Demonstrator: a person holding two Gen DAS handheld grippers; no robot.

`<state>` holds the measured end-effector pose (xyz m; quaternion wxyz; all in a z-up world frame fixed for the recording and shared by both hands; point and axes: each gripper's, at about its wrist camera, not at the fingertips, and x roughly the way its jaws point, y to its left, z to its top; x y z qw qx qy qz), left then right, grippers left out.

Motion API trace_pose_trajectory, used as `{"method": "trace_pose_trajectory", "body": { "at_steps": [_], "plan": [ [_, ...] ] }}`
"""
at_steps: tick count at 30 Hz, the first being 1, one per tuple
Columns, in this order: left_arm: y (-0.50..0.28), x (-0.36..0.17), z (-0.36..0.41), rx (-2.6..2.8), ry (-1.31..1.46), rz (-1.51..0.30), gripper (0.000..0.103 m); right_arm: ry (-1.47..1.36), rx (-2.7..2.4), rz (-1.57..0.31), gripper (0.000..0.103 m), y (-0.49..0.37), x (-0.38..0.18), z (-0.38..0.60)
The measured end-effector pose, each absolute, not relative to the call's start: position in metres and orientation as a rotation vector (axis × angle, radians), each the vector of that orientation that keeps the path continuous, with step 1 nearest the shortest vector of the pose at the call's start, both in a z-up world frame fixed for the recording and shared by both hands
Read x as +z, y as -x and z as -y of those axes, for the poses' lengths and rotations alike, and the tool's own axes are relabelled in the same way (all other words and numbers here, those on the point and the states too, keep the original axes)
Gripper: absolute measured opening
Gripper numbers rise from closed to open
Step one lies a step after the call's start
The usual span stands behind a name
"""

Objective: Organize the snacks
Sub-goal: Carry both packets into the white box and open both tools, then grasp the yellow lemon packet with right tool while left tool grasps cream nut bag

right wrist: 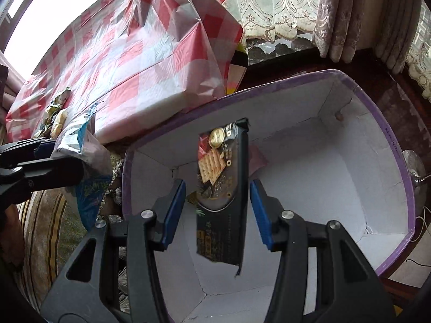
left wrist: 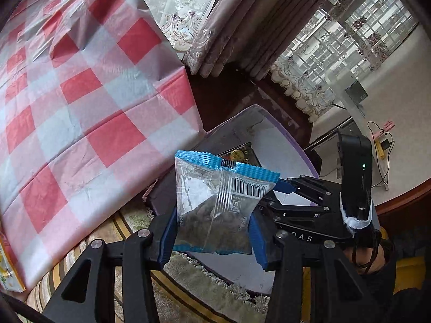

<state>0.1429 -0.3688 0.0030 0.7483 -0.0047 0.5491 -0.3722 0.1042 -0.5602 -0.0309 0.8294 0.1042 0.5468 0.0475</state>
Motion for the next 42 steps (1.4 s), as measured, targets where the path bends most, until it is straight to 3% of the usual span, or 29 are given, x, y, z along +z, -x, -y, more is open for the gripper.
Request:
{"method": "trace_pose_trajectory", "body": {
  "at_steps": [8,22,42],
  "plan": [
    [-0.143,0.003,0.367,-0.793,0.024,-1.204,0.063,-0.202,0.112,-1.154,0.054,-0.105,-0.024,0.552],
    [-0.141,0.017,0.329,-0.692,0.091,-1.124,0.064,-0.186,0.207,-1.107,0.054,-0.109,0.0,0.505],
    [-0.114,0.028,0.163,-0.344,0.331,-1.017,0.064,-0.114,0.448,-1.119,0.057,-0.115,0.019,0.375]
  ]
}}
